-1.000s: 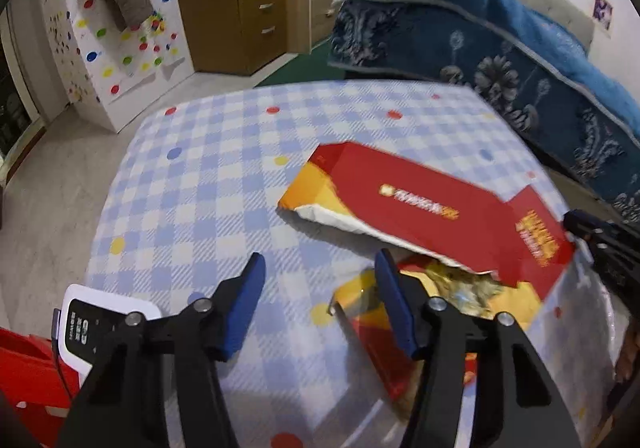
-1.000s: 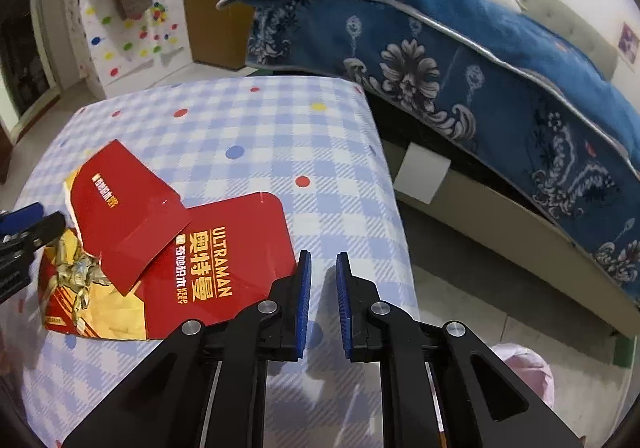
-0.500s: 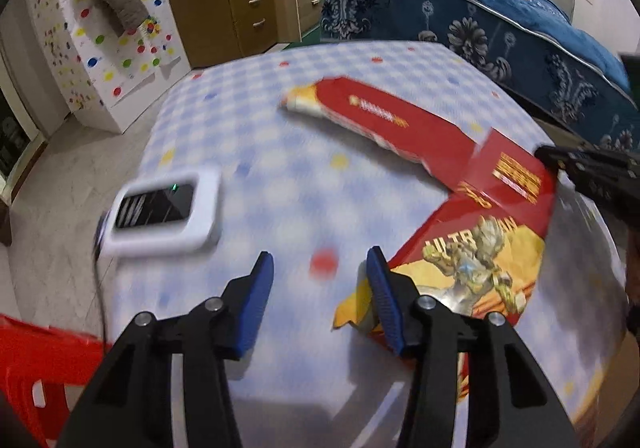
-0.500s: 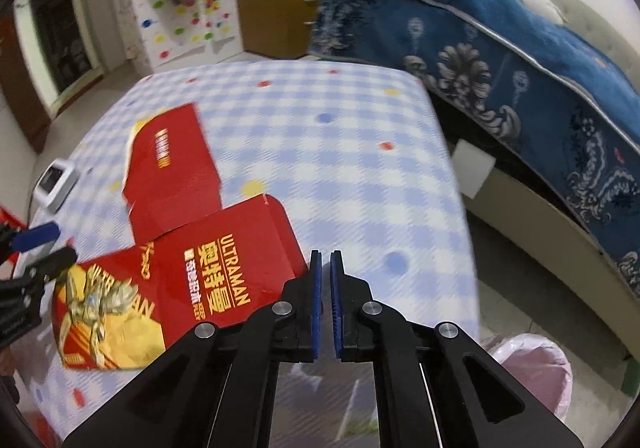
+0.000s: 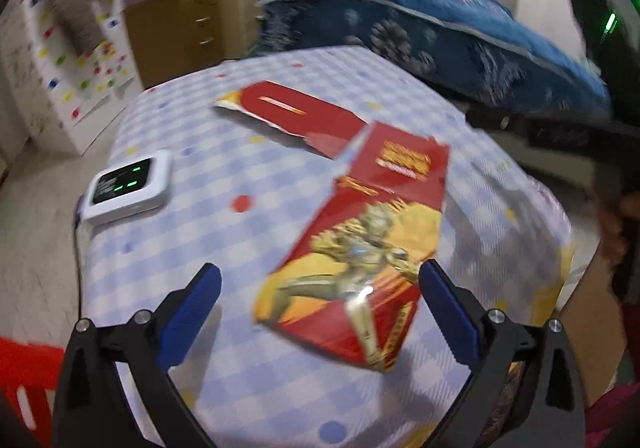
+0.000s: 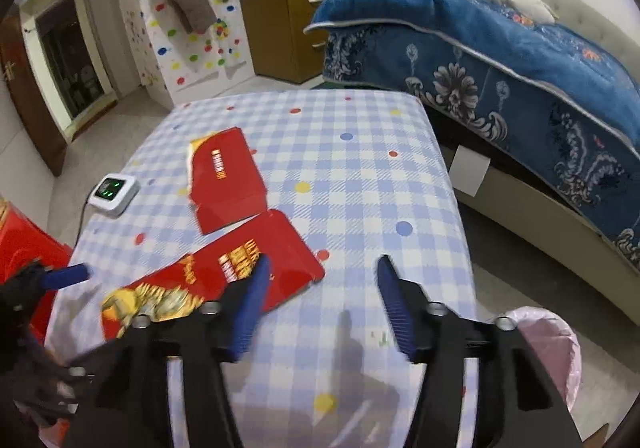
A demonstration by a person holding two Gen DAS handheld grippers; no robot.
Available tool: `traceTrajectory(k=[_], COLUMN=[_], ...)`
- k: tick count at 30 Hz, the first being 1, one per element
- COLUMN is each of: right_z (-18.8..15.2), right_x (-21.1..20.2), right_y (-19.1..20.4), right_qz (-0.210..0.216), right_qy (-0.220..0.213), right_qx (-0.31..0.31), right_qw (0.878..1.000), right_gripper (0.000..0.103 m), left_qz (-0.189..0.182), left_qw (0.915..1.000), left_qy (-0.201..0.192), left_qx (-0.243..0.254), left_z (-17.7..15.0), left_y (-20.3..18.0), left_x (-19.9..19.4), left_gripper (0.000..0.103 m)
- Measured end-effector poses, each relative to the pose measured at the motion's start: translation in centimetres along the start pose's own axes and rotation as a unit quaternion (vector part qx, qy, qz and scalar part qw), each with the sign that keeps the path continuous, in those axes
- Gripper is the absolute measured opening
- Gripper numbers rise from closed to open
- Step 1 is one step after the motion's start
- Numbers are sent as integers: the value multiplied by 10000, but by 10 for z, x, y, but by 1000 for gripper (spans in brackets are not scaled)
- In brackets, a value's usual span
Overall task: Collect trash
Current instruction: 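Grasp the Ultraman card packet with the left gripper while the right gripper grasps the red box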
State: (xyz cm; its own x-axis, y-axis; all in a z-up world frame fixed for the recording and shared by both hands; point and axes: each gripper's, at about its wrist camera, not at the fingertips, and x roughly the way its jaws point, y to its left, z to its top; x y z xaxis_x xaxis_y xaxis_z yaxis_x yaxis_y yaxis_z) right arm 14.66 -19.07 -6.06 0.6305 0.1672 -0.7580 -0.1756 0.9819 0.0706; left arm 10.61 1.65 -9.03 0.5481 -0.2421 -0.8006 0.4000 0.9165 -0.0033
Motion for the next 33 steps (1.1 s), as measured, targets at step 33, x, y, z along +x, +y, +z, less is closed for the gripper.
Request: traceTrajectory(k=[33], right_z=[-20], right_x=[-47], right_y=[-17], right_qz=[71], right_qy=[-399], right_qx=[258], right_qw=[9988], right_gripper=[67], left_qz=[299], left_qw=[9918], left_qy=[-1212], left_qx=[-269], left_z=[18], left_y=[-9], left_x=[-57], left_gripper=[70])
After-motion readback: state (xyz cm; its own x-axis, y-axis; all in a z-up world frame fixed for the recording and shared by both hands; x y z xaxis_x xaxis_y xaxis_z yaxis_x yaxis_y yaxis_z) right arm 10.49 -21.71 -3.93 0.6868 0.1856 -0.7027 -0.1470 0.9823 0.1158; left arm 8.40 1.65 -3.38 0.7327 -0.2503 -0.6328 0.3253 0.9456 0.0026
